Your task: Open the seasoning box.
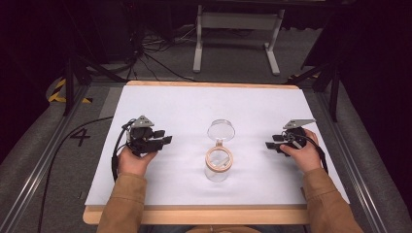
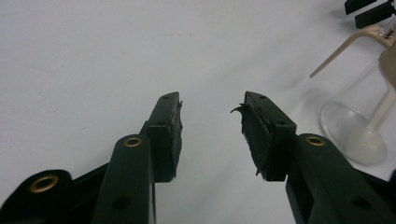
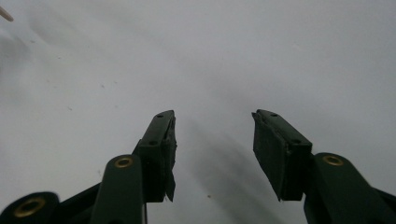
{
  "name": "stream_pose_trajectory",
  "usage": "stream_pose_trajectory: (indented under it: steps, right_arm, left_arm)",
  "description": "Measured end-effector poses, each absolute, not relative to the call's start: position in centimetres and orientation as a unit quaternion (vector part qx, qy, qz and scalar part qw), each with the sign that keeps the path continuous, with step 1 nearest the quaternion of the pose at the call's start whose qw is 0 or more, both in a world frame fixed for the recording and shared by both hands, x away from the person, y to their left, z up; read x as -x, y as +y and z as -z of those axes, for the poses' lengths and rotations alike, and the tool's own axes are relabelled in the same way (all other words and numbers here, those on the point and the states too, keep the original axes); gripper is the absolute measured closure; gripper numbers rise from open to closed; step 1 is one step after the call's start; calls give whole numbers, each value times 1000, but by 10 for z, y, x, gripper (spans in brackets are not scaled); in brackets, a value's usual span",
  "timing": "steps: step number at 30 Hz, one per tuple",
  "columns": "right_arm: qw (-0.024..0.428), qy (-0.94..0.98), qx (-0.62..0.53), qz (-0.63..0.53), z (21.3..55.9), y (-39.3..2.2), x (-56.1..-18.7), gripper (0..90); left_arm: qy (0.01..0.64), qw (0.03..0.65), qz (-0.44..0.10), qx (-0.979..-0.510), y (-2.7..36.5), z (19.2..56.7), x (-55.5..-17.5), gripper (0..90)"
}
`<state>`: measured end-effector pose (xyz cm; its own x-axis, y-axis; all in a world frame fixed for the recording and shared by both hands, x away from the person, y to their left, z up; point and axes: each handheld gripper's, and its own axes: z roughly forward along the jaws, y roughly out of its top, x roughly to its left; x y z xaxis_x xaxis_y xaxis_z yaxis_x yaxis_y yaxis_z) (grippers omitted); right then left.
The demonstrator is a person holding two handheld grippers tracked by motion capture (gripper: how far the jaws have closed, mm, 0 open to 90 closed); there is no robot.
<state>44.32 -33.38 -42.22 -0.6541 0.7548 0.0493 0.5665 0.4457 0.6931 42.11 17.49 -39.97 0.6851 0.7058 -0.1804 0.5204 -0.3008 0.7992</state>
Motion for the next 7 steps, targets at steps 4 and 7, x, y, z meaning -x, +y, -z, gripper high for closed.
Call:
stream_pose_trajectory:
  steps: [4,7]
  right_arm:
    - [122,819,-412,-380,419,-333,-440,484]
    - [130,817,-412,-381,417,-333,-437,487]
  left_arm:
    - [383,459,-97,-796,174,399,-422,563]
    - [379,475,-93,-789,172,398,-424,548]
